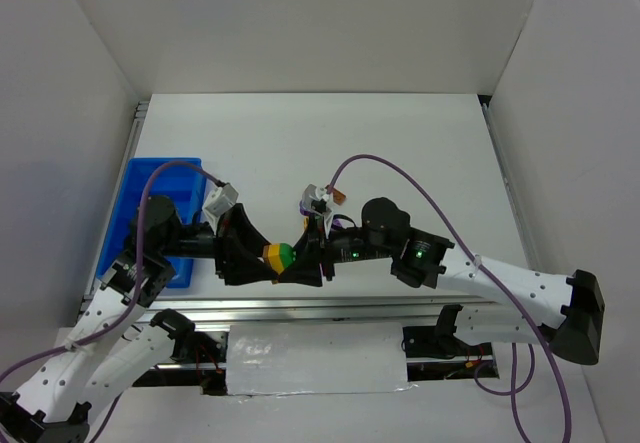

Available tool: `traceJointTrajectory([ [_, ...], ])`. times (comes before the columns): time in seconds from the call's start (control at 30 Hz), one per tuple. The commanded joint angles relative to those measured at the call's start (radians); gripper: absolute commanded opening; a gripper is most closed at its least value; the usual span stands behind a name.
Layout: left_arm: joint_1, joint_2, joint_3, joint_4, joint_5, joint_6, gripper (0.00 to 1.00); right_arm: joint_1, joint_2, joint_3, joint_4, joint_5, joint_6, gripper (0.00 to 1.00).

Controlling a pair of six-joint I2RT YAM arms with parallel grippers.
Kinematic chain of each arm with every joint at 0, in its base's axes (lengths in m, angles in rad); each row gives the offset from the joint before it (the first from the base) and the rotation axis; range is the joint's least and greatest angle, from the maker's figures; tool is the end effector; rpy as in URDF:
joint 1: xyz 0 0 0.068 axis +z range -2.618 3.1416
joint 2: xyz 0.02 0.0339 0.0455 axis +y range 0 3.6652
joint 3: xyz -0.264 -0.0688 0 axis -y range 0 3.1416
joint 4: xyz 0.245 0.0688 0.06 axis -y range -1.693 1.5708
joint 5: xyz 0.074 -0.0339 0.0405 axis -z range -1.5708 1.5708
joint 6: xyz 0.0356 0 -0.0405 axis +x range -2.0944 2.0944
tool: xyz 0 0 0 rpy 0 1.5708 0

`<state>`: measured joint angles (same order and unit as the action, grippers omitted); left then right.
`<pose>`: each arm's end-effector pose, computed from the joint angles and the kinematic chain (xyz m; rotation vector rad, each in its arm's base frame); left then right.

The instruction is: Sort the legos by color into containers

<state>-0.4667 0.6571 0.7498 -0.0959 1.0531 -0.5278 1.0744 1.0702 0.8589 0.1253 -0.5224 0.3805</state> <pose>0.1120 -0.0911 0.3569 0.8632 1.6006 -1.5520 0.1034 0.2282 0.3434 -1.0466 1.5718 1.4851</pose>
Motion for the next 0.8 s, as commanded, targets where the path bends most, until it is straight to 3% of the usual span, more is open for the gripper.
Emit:
traceJointTrajectory([
  [0.0, -0.006, -0.017, 0.011, 0.032, 0.018, -0.018, 0.74, -0.005, -0.001, 0.035, 0.046, -0.004, -0.015, 0.00],
  [0.03, -0.004, -0.020, 0.014, 0.030, 0.010, -0.014, 0.79, -0.007, -0.006, 0.032, 0.050, -0.001, -0.014, 0.00],
  [0.07, -0.004, -0.028, 0.016, 0.024, -0.007, -0.012, 0.95, -0.008, -0.010, 0.031, 0.053, 0.004, -0.009, 0.00],
  [0.1, -0.004, -0.033, 0.017, 0.022, -0.013, -0.012, 1.00, -0.008, -0.016, 0.028, 0.054, 0.005, -0.008, 0.00],
  [0.37, -0.004, -0.074, 0.019, 0.065, -0.059, -0.034, 0.98, -0.056, -0.085, -0.032, 0.132, -0.079, 0.041, 0.00],
  [0.77, -0.004, -0.054, 0.017, 0.148, -0.067, -0.089, 0.92, -0.053, -0.035, -0.037, 0.235, -0.163, 0.104, 0.00],
])
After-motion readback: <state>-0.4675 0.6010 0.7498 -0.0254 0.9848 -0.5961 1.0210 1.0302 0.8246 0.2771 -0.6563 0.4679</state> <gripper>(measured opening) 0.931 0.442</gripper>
